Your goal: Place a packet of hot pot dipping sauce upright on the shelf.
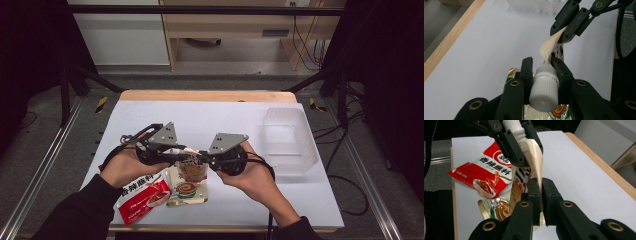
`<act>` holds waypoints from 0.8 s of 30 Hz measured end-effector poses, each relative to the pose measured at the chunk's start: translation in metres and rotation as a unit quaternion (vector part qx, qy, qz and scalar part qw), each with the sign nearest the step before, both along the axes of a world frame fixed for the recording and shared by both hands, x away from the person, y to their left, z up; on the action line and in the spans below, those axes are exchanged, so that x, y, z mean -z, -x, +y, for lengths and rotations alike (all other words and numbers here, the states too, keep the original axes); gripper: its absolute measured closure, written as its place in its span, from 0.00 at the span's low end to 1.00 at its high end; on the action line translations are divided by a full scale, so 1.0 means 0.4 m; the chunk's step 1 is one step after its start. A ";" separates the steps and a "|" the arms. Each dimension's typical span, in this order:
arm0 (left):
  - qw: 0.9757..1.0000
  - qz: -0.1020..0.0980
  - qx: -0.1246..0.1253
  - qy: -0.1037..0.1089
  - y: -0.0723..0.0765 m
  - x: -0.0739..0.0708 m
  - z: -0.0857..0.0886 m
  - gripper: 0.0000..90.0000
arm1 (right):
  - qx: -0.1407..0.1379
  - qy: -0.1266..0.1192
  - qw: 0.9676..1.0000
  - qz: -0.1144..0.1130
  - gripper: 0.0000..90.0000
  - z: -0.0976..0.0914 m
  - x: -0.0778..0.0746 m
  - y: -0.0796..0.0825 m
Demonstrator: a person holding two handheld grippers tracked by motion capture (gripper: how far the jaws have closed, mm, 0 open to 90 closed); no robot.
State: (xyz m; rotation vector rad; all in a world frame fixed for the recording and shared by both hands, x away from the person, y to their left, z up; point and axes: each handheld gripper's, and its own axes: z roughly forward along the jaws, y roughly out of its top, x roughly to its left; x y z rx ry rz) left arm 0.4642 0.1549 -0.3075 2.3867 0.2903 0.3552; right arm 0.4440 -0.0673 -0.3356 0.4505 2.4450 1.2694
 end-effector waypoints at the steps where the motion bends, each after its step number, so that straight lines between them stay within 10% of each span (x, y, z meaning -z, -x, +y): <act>1: 1.000 -0.001 0.000 -0.002 0.000 -0.001 -0.001 0.81 | -0.001 0.002 1.000 0.001 0.95 0.000 0.000 0.000; 10: 1.000 -0.007 0.008 -0.021 0.003 0.003 -0.012 0.81 | 0.001 0.015 1.000 0.010 0.79 -0.006 -0.010 -0.004; 24: 0.999 -0.011 0.024 -0.040 0.009 0.011 -0.014 0.81 | -0.034 0.105 0.994 0.008 0.43 0.024 -0.035 -0.023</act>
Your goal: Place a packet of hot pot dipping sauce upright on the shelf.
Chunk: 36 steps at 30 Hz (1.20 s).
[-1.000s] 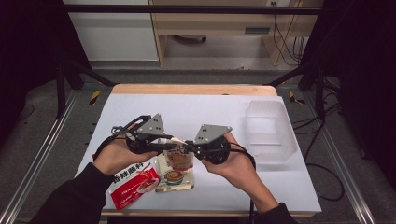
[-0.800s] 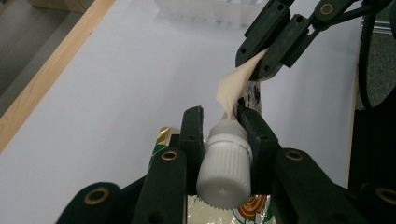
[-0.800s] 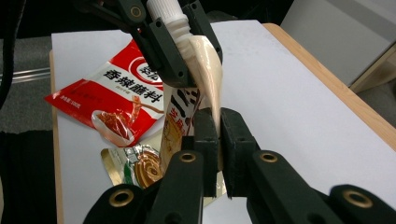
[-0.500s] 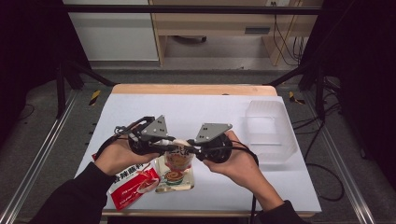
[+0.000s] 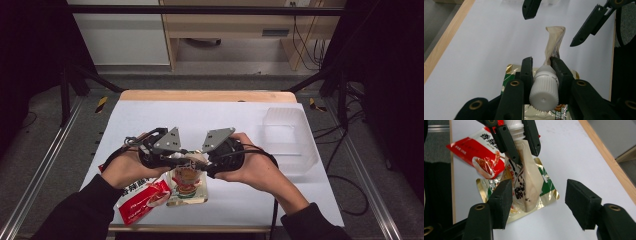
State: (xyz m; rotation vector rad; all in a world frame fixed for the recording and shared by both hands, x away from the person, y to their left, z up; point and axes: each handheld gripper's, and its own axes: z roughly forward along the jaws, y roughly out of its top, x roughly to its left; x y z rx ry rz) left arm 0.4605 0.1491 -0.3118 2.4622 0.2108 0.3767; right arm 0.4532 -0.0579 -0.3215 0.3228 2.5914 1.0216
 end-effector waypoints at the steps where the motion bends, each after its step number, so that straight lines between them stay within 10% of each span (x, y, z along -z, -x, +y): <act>1: 1.000 0.000 0.000 0.000 0.000 0.001 0.000 0.81 | -0.007 0.006 1.000 0.000 0.42 0.003 -0.002 -0.004; 17: 1.000 0.004 0.008 -0.002 0.002 0.011 0.006 0.81 | -0.074 0.094 0.993 0.013 0.50 0.055 -0.014 -0.027; 36: 1.000 0.004 0.005 -0.008 -0.004 0.020 0.010 0.81 | -0.112 0.113 0.987 0.032 0.75 0.063 -0.017 -0.019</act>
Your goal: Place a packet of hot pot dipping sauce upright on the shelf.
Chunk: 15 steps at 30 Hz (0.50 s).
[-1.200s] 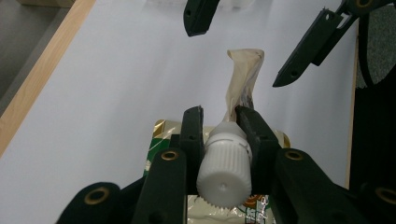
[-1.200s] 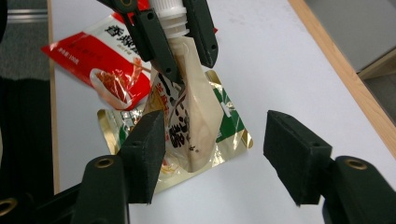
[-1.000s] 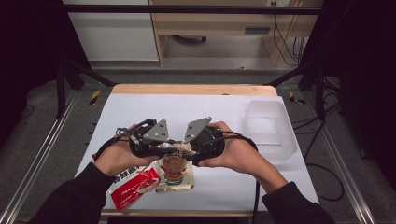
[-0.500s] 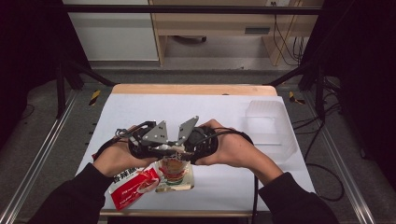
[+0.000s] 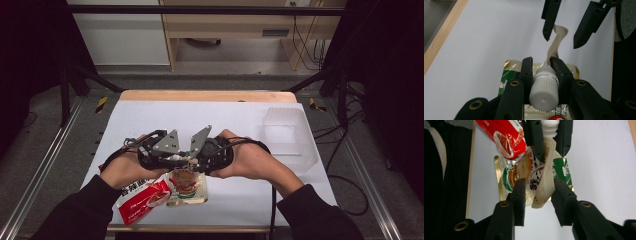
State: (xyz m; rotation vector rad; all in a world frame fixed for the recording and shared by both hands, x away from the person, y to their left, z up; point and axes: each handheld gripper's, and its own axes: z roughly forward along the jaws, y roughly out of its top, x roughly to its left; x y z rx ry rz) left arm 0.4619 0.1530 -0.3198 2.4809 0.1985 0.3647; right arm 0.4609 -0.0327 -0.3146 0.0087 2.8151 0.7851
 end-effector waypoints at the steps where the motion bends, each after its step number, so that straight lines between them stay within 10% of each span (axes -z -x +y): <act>1: 1.000 0.001 -0.001 0.002 0.000 0.001 -0.001 0.81 | 0.000 0.000 1.000 0.001 0.76 0.000 0.000 0.001; 15: 1.000 0.005 0.011 0.004 0.007 0.001 -0.006 0.81 | 0.003 0.008 1.000 0.005 0.84 0.014 0.026 -0.005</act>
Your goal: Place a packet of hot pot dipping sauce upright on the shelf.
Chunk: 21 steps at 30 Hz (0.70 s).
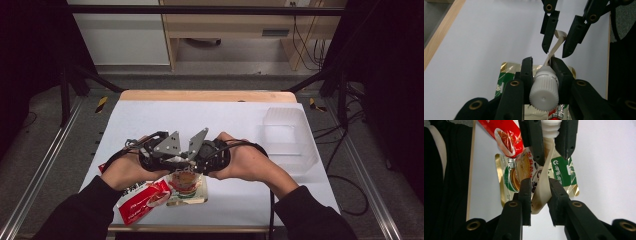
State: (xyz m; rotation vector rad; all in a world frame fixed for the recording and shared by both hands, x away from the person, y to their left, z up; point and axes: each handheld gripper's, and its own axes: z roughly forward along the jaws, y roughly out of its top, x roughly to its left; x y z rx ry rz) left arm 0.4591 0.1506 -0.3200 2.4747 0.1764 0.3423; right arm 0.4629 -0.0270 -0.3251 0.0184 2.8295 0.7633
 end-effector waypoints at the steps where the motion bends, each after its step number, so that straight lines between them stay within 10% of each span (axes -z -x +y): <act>1: 1.000 0.000 0.001 0.000 0.000 -0.001 0.001 0.81 | 0.000 0.001 1.000 0.002 0.85 0.000 0.000 0.000; 21: 1.000 0.008 0.005 0.009 0.000 0.005 0.005 0.81 | 0.036 0.001 0.999 0.005 0.99 0.002 -0.002 -0.003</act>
